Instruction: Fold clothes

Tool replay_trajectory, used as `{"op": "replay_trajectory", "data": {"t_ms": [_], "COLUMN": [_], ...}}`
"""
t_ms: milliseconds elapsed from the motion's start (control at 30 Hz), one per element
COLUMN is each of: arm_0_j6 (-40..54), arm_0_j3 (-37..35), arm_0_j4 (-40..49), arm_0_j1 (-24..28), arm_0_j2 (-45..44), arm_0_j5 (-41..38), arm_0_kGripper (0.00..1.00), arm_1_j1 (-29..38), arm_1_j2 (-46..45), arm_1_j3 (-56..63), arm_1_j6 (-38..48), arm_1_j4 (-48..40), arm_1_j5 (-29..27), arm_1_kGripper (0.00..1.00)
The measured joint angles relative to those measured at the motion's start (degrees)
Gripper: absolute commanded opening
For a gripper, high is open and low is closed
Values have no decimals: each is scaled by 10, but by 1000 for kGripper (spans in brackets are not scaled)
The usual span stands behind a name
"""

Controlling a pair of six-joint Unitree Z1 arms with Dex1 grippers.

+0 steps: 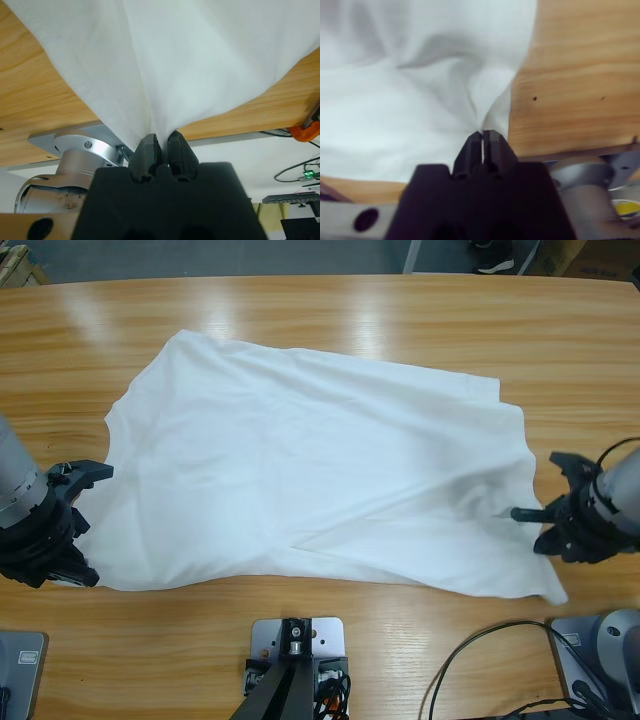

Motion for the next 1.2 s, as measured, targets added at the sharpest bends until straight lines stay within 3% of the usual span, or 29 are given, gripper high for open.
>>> {"op": "replay_trajectory", "data": {"t_ms": [233, 467, 633, 667, 700, 733, 867, 900, 933, 967, 1000, 1200], "arm_0_j6": [0, 0, -5, -9, -13, -17, -22, -22, -22, -22, -22, -34], "arm_0_j3": [2, 2, 2, 2, 3, 4, 5, 5, 5, 5, 5, 8], "arm_0_j4": [0, 0, 11, 13, 15, 16, 17, 18, 18, 19, 19, 31], "arm_0_j1": [0, 0, -21, -32, -42, -50, -67, -69, -69, -70, -70, -72], "arm_0_j2": [0, -5, -17, -18, -19, -19, -18, -18, -18, -17, -17, -13], "arm_0_j5": [0, 0, 0, -1, -3, -6, -28, -31, -37, -45, -51, -62], "arm_0_kGripper": [0, 0, 0, 0, 0, 0, 0, 48, 526, 906, 971, 984], "arm_1_j1": [0, 1, 21, 25, 28, 30, 33, 33, 33, 33, 33, 33], "arm_1_j2": [-4, 10, 38, 44, 49, 56, 70, 70, 69, 67, 63, 17], "arm_1_j3": [-33, -132, -158, -158, -158, -158, -158, -158, -158, -158, -159, -188], "arm_1_j6": [-40, -135, -163, -163, -163, -163, -158, -155, -151, -148, -144, -125], "arm_1_j4": [74, 257, 310, 312, 314, 315, 318, 320, 321, 323, 324, 332], "arm_1_j5": [-11, -17, -18, -18, -17, -17, -17, -17, -17, -17, -17, -18], "arm_1_kGripper": [0, 0, 14, 412, 896, 997, 1000, 1000, 1000, 1000, 1000, 1000]}}
